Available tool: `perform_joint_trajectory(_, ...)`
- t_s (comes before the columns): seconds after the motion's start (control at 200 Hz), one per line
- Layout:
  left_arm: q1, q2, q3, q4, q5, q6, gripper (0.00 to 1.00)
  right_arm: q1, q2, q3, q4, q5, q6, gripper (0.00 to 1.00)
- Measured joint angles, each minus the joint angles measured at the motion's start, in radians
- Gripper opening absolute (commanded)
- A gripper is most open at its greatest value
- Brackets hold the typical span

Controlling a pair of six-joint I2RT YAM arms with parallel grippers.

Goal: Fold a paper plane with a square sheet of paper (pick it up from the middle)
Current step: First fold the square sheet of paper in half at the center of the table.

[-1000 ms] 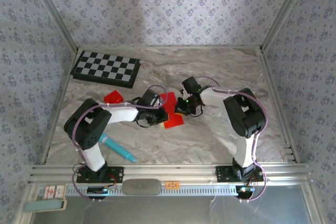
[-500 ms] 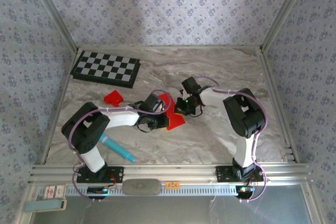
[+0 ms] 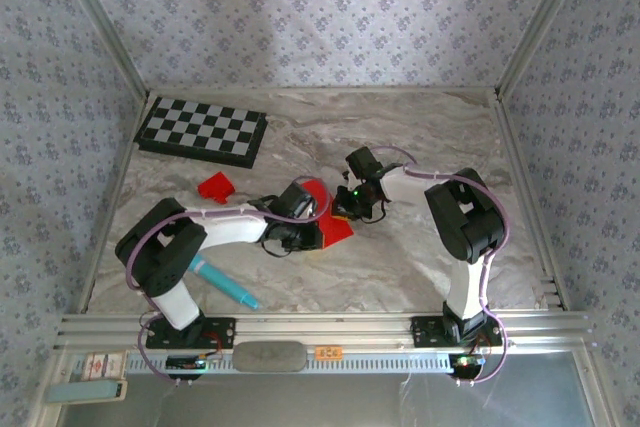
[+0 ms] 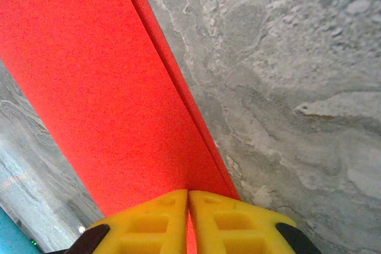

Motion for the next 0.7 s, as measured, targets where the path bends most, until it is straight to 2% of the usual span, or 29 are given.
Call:
perform_joint_trajectory(0.37, 0.027, -0.077, 0.006, -0.031, -0.03, -0.013, 0.16, 0.0, -0.011, -0.001, 0.018, -0.012, 0.037, 0.17)
perform_joint_trajectory(0.535, 0.089, -0.103, 0.026, 0.004, -0.048, -0.052, 0.18, -0.01, -0.095, -0.013, 0.026, -0.015, 0.066, 0.28)
perform_joint_trajectory(0.7, 0.115, -0.073, 0.068, 0.043, -0.054, -0.092, 0.18, -0.037, -0.216, -0.059, 0.051, -0.007, 0.072, 0.39)
